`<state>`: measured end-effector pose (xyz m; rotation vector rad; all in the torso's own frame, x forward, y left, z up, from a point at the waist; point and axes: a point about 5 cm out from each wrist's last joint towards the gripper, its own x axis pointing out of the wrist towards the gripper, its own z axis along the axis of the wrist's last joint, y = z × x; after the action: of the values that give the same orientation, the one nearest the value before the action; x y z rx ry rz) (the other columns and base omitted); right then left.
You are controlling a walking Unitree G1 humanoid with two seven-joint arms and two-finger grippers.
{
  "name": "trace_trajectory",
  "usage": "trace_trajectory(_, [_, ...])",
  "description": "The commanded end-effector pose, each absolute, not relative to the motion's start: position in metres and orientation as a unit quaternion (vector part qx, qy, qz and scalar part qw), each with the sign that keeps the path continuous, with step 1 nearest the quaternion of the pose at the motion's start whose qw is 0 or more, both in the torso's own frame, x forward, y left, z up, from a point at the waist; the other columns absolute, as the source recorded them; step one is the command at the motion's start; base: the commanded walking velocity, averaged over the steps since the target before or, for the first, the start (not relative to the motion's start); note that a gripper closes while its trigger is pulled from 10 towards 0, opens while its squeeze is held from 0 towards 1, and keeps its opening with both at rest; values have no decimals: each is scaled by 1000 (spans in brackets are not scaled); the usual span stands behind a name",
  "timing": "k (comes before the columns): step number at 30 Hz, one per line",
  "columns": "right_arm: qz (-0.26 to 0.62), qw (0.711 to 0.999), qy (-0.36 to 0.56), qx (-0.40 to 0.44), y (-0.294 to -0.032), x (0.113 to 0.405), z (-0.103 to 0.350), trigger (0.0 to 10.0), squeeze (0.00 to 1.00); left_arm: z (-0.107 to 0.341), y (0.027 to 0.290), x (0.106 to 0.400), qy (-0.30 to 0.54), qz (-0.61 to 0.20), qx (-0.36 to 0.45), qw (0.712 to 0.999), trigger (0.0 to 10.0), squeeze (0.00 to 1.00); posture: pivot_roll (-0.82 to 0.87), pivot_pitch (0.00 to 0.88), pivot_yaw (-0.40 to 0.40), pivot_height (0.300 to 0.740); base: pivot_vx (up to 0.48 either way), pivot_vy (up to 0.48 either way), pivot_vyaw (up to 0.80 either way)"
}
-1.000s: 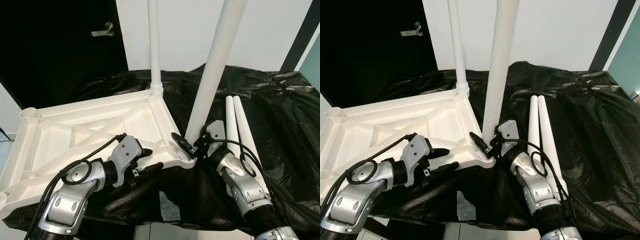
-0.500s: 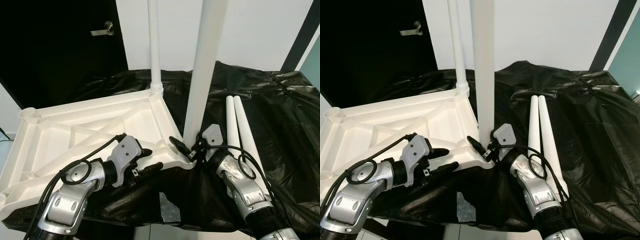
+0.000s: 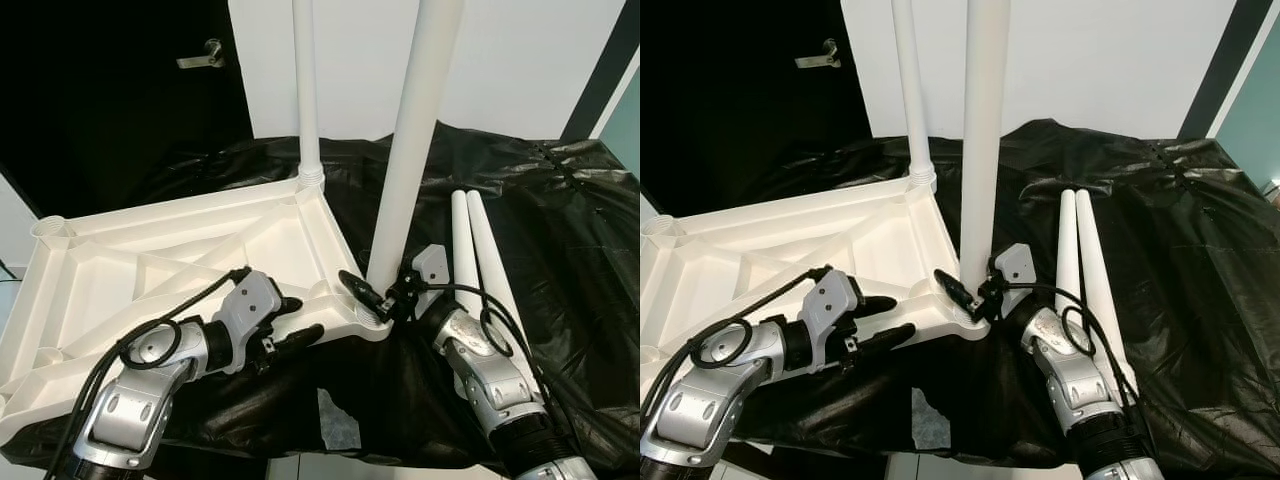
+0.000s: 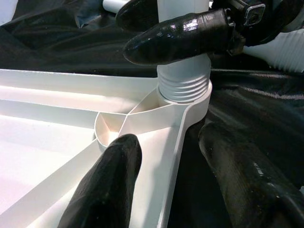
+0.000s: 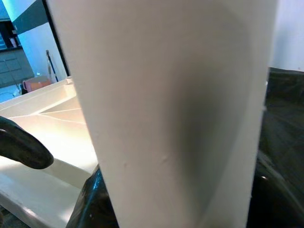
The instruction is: Building children table
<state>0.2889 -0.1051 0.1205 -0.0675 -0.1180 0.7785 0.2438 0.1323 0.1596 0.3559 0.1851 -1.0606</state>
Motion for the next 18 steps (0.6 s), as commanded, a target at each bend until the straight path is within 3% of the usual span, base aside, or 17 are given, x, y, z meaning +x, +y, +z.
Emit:
trace_trajectory(1, [376, 925, 50, -15, -110, 278, 80, 10000, 0, 162, 132, 245, 83, -492, 173, 849, 10000, 0, 42, 0, 24, 740, 0, 0, 0])
trace_trajectory(11, [326, 944, 54, -14, -114, 280, 78, 10000, 0, 162, 131, 244, 82, -491, 173, 850, 10000, 0, 42, 0, 20, 740, 0, 0, 0])
trace_trajectory(14, [217, 975, 18, -34, -110, 281, 84, 10000, 0, 162, 129, 244, 81, -491, 171, 850, 10000, 0, 40, 0, 14, 740, 0, 0, 0])
trace_trajectory(18, [144, 988, -7, -52, -107, 279, 91, 10000, 0, 162, 128, 243, 80, -491, 170, 851, 10000, 0, 39, 0, 10, 740, 0, 0, 0])
